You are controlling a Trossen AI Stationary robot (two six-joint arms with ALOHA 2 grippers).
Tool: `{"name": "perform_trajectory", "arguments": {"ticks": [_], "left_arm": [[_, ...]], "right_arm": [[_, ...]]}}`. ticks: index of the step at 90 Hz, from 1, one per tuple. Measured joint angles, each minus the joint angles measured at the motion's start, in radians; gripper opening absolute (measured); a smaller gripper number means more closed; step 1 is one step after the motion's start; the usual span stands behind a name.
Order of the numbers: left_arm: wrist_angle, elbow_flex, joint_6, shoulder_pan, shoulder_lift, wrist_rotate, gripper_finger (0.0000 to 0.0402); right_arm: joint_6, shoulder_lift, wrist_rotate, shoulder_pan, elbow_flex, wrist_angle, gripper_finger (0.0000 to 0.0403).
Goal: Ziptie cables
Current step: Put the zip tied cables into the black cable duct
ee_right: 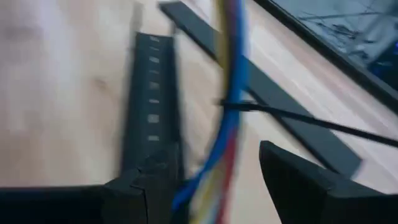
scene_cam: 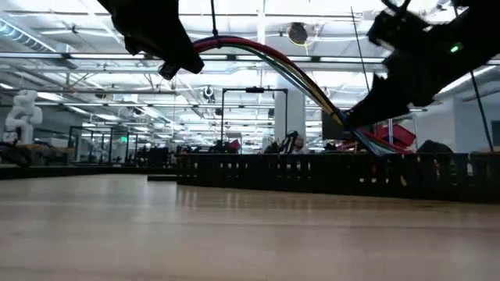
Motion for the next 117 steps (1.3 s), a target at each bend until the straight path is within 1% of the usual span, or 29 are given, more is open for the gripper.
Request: {"name": "perform_trajectory", "arguments": {"ticks": [12, 20, 31, 44, 52, 55, 60, 68, 86, 95, 104, 109, 117], "left_arm": [[0.004, 0.0, 0.0, -0.007, 0.0, 0.0, 0.004], [0.004, 0.0, 0.0, -0.01, 0.0, 0.0, 0.004], [0.014, 0.0, 0.0, -0.012, 0.0, 0.002, 0.004], [0.058, 0.0, 0.0, -0.022, 0.0, 0.022, 0.004], [0.056, 0.0, 0.0, -0.027, 0.0, 0.029, 0.004], [0.055, 0.0, 0.0, -0.027, 0.0, 0.03, 0.004], [0.046, 0.0, 0.0, -0.026, 0.0, 0.03, 0.004], [0.028, 0.0, 0.0, -0.019, 0.0, 0.033, 0.004], [0.002, 0.0, 0.008, 0.007, 0.0, 0.109, 0.004], [-0.086, 0.0, 0.027, 0.032, 0.0, 0.143, 0.004], [-0.172, 0.0, 0.043, 0.072, 0.005, 0.189, 0.004], [-0.174, 0.0, 0.083, 0.095, 0.011, 0.209, 0.004], [-0.169, 0.001, 0.157, 0.136, 0.012, 0.23, 0.004]], "right_arm": [[-0.033, 0.0, -0.035, -0.06, 0.0, -0.005, 0.0213], [-0.051, 0.0, -0.089, -0.091, 0.0, 0.006, 0.0194], [-0.081, 0.001, -0.159, -0.121, 0.0, 0.006, 0.0135], [-0.128, 0.001, -0.163, -0.126, 0.0, 0.006, 0.006], [-0.155, 0.001, -0.17, -0.126, 0.0, 0.005, 0.0023], [-0.172, 0.001, -0.188, -0.125, 0.001, 0.003, 0.0016], [-0.188, 0.0, -0.214, -0.124, 0.011, -0.016, 0.0013], [-0.195, -0.002, -0.221, -0.114, 0.05, -0.087, 0.0012], [-0.199, -0.003, -0.207, -0.071, 0.191, -0.325, 0.0012], [-0.174, -0.003, -0.217, -0.049, 0.271, -0.488, 0.0012], [-0.101, -0.003, -0.282, -0.033, 0.341, -0.668, 0.0012], [-0.064, -0.003, -0.324, -0.023, 0.37, -0.745, 0.0012], [-0.025, -0.003, -0.395, -0.012, 0.395, -0.813, 0.0012]]}}
